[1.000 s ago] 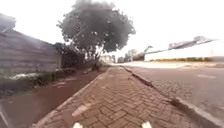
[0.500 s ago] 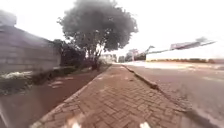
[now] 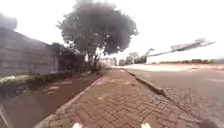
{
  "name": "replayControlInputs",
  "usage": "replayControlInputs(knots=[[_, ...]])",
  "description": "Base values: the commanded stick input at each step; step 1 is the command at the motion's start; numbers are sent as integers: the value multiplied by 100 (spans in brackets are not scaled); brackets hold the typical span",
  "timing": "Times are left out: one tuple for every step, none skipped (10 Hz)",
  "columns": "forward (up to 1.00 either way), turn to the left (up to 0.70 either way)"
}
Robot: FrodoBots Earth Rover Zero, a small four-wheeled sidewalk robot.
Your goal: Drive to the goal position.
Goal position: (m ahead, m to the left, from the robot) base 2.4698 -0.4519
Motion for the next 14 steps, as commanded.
replayControlInputs(knots=[[70,0],[70,0],[70,0],[70,0],[70,0],[70,0],[70,0],[70,0],[70,0],[70,0],[70,0],[70,0],[70,0],[70,0]])
